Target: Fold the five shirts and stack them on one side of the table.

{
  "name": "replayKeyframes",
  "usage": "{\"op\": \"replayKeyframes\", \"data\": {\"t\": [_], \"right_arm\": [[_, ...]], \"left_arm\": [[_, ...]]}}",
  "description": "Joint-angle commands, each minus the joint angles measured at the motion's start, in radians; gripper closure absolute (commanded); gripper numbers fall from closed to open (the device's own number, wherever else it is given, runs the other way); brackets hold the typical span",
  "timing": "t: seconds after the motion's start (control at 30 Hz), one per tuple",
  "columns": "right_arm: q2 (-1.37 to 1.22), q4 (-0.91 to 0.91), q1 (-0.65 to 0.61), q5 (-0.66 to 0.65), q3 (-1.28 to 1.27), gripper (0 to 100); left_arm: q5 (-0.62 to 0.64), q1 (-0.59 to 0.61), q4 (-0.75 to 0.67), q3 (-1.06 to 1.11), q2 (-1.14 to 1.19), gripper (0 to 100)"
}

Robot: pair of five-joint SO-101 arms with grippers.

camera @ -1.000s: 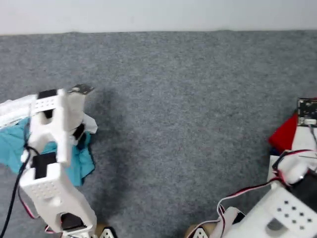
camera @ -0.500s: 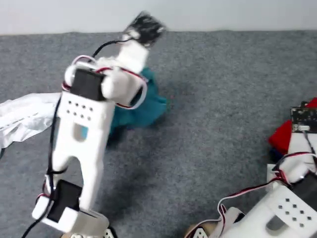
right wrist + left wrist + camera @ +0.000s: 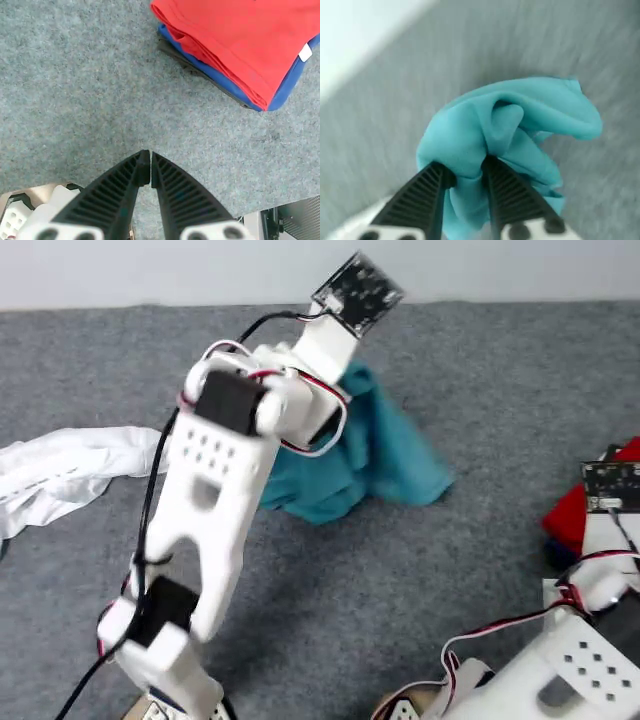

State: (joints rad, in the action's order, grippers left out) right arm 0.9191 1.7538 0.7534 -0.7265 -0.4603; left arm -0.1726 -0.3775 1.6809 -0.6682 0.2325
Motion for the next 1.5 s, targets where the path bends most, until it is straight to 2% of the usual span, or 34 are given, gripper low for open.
{"op": "replayKeyframes", "data": {"t": [0.0, 0.1, 0.27, 0.47, 0.6, 0.77, 1.03, 1.27, 1.47], "right_arm": [[0.005, 0.033, -0.004, -0.009, 0.005, 98.2], [0.004, 0.018, -0.076, -0.009, -0.038, 98.0], [0.004, -0.024, -0.283, 0.002, -0.072, 97.9], [-0.071, -0.088, -0.536, 0.115, -0.071, 97.9], [-0.251, -0.108, -0.687, 0.173, -0.038, 97.8], [-0.501, -0.125, -0.820, 0.221, 0.140, 97.1], [-0.865, -0.005, -1.033, 0.222, 0.499, 78.0], [-1.098, 0.022, -1.227, 0.221, 0.743, 77.4], [-1.250, 0.013, -1.380, 0.215, 0.885, 77.5]], "left_arm": [[0.009, 0.083, 0.000, 0.088, 0.061, 100], [0.008, 0.135, -0.028, 0.160, 0.149, 100], [0.003, 0.250, -0.074, 0.200, 0.262, 99], [-0.002, 0.390, -0.084, 0.200, 0.290, 87], [-0.064, 0.477, -0.080, 0.200, 0.293, 85], [-0.117, 0.575, -0.077, 0.202, 0.290, 85], [-0.120, 0.687, -0.068, 0.200, 0.284, 86], [-0.118, 0.733, -0.048, 0.200, 0.284, 86], [-0.118, 0.707, -0.051, 0.200, 0.293, 86]]}}
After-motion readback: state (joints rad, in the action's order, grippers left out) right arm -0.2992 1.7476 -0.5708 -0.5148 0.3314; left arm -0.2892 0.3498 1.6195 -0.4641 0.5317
